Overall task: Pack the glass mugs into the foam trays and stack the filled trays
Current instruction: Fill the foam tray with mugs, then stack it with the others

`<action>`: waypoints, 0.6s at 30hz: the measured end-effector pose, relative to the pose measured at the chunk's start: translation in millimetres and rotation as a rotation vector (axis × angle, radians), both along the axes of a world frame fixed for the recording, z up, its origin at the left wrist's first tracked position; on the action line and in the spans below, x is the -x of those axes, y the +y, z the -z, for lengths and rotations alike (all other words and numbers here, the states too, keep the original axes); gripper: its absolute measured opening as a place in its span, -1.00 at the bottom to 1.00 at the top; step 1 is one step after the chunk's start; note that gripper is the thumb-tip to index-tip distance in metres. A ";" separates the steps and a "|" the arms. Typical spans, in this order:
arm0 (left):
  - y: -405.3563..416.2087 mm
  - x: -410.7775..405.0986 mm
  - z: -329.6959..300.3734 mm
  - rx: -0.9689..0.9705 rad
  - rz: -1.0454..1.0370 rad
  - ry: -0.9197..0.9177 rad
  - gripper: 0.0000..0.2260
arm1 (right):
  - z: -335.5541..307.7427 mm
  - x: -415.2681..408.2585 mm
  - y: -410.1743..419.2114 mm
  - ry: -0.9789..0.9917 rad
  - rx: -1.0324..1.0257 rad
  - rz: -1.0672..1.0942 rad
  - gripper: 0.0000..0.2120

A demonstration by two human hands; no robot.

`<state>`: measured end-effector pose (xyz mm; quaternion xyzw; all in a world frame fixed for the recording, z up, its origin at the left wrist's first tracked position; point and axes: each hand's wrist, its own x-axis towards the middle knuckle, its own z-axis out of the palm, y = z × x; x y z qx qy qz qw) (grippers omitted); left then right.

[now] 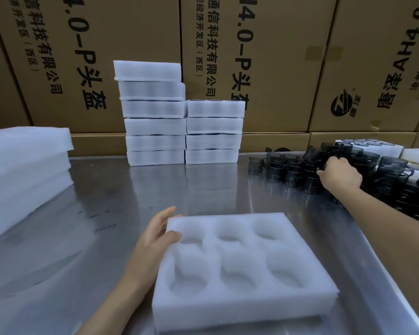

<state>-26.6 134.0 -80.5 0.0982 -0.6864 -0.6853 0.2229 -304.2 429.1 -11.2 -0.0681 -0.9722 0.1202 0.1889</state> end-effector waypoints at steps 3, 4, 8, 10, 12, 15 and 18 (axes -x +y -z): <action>1.4 1.4 0.8 0.024 -0.011 0.005 -0.65 | 1.9 -8.0 -6.7 0.141 0.088 -0.015 -0.72; 2.0 1.4 1.1 0.029 -0.014 0.008 -0.66 | 0.3 -13.9 -10.5 0.194 0.144 -0.045 -0.72; 2.6 1.9 2.3 0.040 -0.010 0.014 -0.66 | -13.3 -52.7 -28.7 0.338 0.367 -0.233 -0.78; 2.2 1.9 2.0 0.052 -0.007 0.014 -0.67 | -19.9 -82.1 -39.8 0.337 0.446 -0.360 -0.69; 2.7 0.9 -0.2 0.055 0.000 0.014 -0.68 | -25.3 -113.0 -54.5 0.277 0.515 -0.524 -0.62; 2.7 -1.0 -2.5 0.026 -0.017 0.027 -0.77 | -28.0 -151.5 -80.0 0.114 0.586 -0.830 -0.73; 3.6 -2.7 -6.2 -0.060 -0.015 0.041 -0.85 | -20.8 -178.2 -102.6 0.113 0.438 -1.086 -0.96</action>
